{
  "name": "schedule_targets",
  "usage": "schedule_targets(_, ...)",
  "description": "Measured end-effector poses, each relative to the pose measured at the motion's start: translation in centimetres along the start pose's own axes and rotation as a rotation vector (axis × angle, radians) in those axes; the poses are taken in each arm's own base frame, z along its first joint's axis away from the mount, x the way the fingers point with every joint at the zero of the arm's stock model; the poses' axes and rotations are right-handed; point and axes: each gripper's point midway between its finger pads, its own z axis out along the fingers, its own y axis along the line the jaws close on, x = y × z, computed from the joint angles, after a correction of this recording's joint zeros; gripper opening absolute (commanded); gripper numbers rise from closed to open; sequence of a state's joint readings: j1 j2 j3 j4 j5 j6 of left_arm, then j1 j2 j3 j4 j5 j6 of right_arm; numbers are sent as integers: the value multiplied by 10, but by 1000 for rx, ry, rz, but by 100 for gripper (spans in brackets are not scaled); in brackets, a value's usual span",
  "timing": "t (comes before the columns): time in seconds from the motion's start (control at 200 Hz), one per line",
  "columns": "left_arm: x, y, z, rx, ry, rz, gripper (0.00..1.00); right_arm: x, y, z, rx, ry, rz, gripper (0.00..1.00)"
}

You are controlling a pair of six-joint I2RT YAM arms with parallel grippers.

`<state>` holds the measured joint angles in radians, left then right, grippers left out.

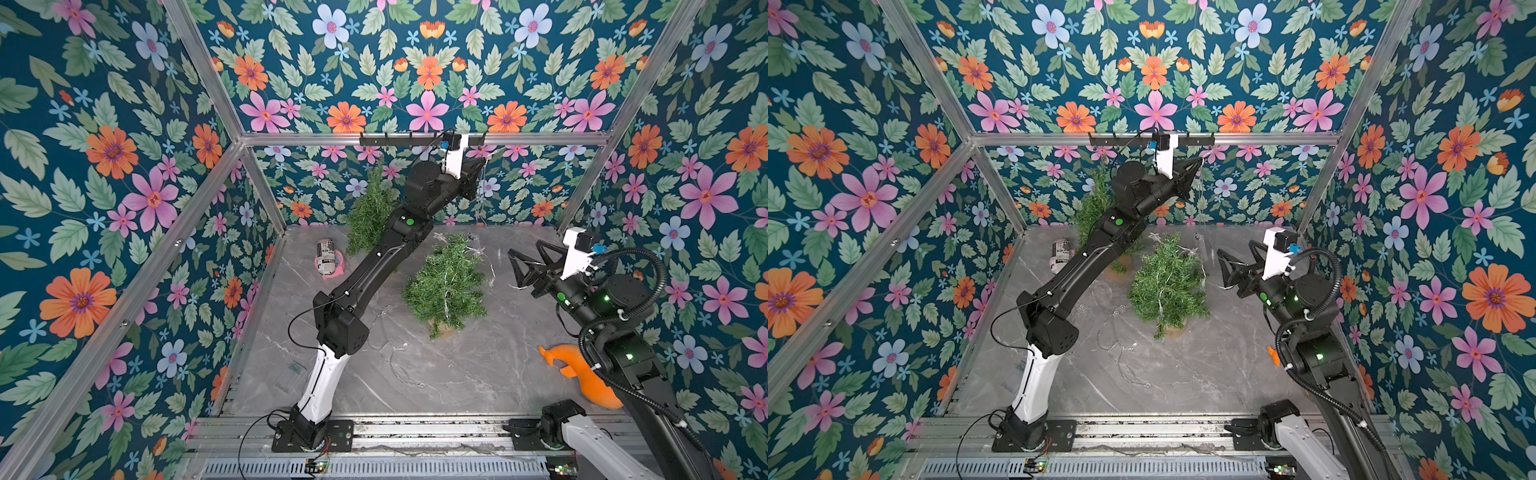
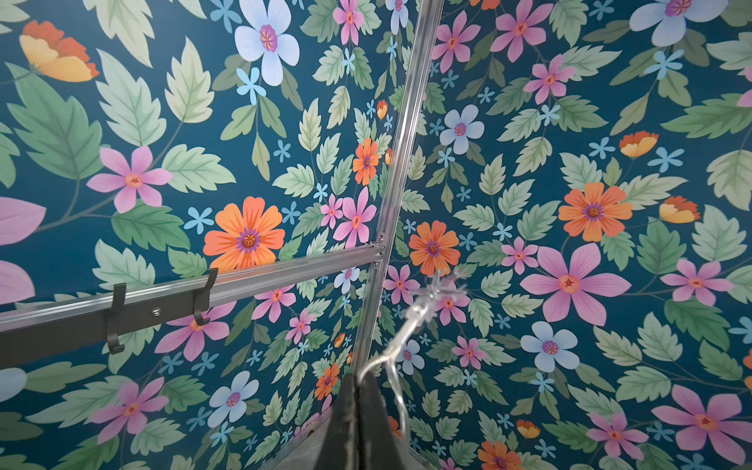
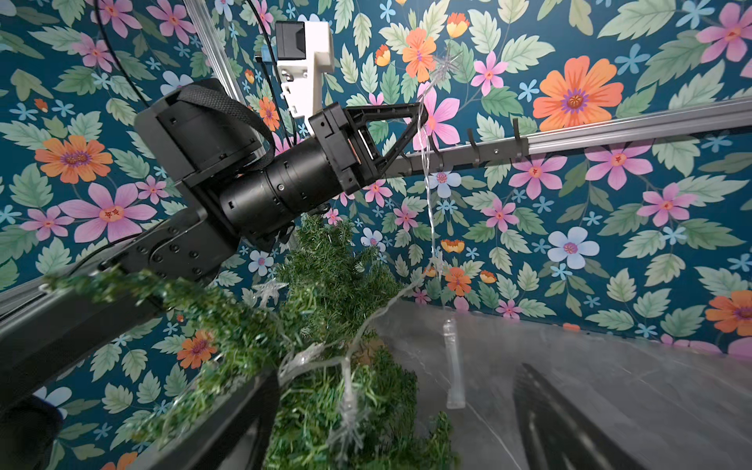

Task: Wrap string light around the christmas tree
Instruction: Wrap the light string around the Christmas tree.

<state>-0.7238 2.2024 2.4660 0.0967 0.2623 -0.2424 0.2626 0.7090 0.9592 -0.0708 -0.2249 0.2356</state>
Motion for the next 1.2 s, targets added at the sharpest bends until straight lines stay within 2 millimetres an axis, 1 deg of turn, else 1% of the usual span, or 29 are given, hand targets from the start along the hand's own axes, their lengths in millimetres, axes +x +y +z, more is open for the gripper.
schedule_targets(0.08, 1, -1, 0, 1, 2, 6, 0, 9, -4, -12, 27, 14, 30, 91)
schedule_targets(0.145, 2, -2, 1, 2, 2, 7, 0, 19, -5, -17, 37, 37, 62, 92)
schedule_targets(0.245, 2, -4, 1, 0, 2, 11, 0, 40, -10, -24, 58, 93, 163, 92)
schedule_targets(0.325, 2, -3, 1, -8, 1, 12, 0, 60, -14, -27, 81, 141, 261, 96)
schedule_targets(0.35, 2, -2, 1, -13, -1, 12, 0, 67, -16, -28, 90, 159, 289, 99)
schedule_targets(0.42, 2, 1, 1, -27, -4, 14, 0, 86, -20, -30, 120, 215, 373, 99)
schedule_targets(0.49, 1, 4, 1, -49, -8, 15, 0, 96, -22, -35, 150, 249, 437, 99)
schedule_targets(0.57, 1, 9, 0, -75, -11, 18, 0, 100, -26, -44, 189, 258, 480, 100)
schedule_targets(0.72, -3, 12, -2, -104, -23, 22, 0, 98, -30, -61, 233, 221, 513, 99)
schedule_targets(0.855, -10, 13, -4, -112, -44, 24, 0, 111, -33, -70, 263, 240, 564, 99)
schedule_targets(1.065, -12, 12, -4, -110, -51, 24, 0, 110, -21, -73, 204, 261, 589, 99)
schedule_targets(1.16, -21, 9, -7, -106, -65, 19, 0, 114, -15, -73, 154, 257, 571, 97)
schedule_targets(1.2, -28, 6, -9, -100, -80, 20, 0, 116, -10, -72, 114, 255, 556, 97)
